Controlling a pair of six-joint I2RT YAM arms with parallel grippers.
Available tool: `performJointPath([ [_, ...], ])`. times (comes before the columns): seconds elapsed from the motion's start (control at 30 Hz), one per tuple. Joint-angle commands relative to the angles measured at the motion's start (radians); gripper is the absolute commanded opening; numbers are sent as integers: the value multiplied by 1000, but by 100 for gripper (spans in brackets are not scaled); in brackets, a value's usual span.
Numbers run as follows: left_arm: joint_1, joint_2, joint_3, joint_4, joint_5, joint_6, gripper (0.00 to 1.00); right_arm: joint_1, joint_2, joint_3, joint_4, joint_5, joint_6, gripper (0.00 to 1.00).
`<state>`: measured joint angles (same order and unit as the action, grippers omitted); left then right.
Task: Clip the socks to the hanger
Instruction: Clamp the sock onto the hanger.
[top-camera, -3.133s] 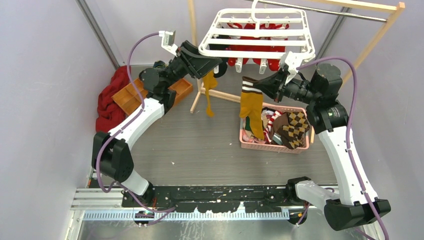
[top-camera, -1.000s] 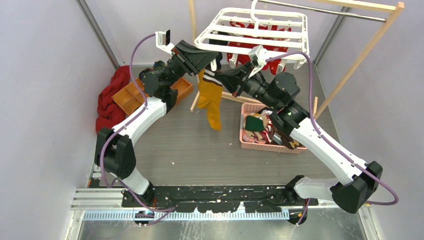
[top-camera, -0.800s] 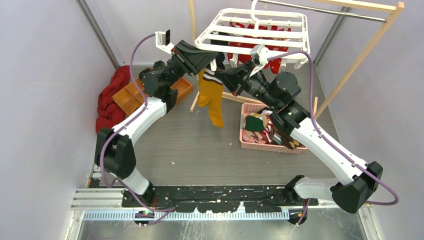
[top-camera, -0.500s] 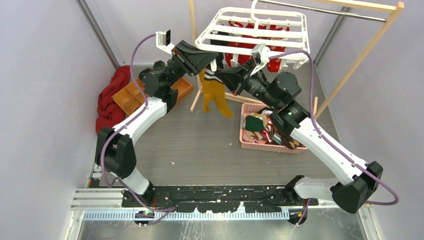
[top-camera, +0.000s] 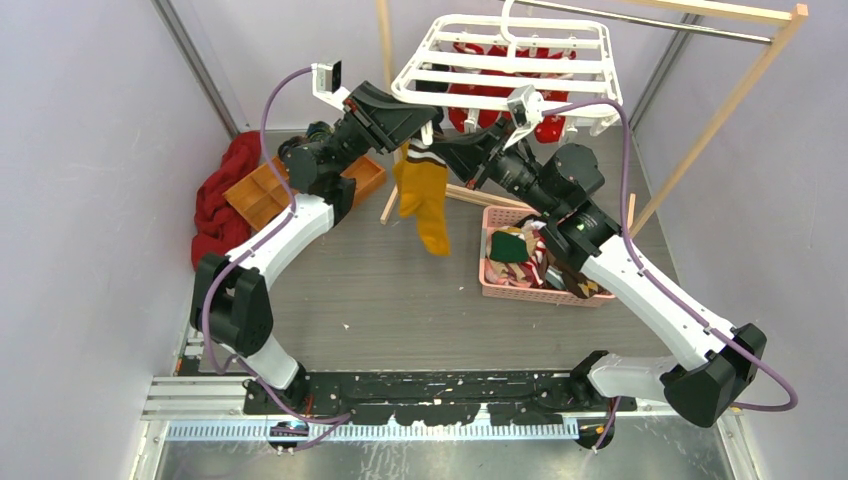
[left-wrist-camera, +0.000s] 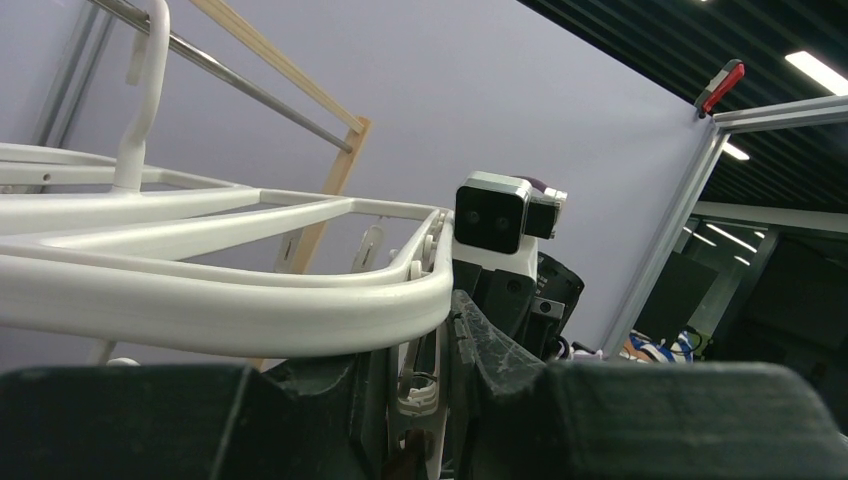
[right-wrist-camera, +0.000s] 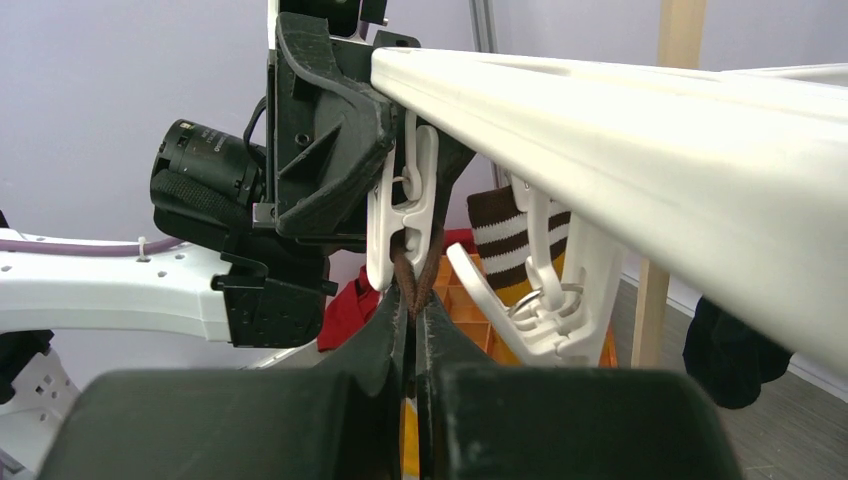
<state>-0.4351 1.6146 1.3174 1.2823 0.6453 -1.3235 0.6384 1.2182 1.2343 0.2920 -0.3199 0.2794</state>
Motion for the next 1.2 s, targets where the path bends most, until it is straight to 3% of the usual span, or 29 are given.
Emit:
performJointPath([
  [0.0, 11, 2, 13, 58, 30, 15, 12, -14, -32, 42, 49, 2, 5, 1],
  [0.43, 15, 16, 16, 63, 46, 0, 15, -25, -13, 56, 54, -33, 0, 1],
  [0.77, 22, -20, -22, 40, 9, 24, 58, -25, -23, 50, 31, -39, -9, 1],
  [1.0, 31, -103, -88, -45, -18, 89, 69, -25, -25, 44, 6, -41, -27, 1],
  [1.17, 32, -220, -155, -223, -25, 202, 72, -25, -30, 36, -18, -43, -64, 1],
])
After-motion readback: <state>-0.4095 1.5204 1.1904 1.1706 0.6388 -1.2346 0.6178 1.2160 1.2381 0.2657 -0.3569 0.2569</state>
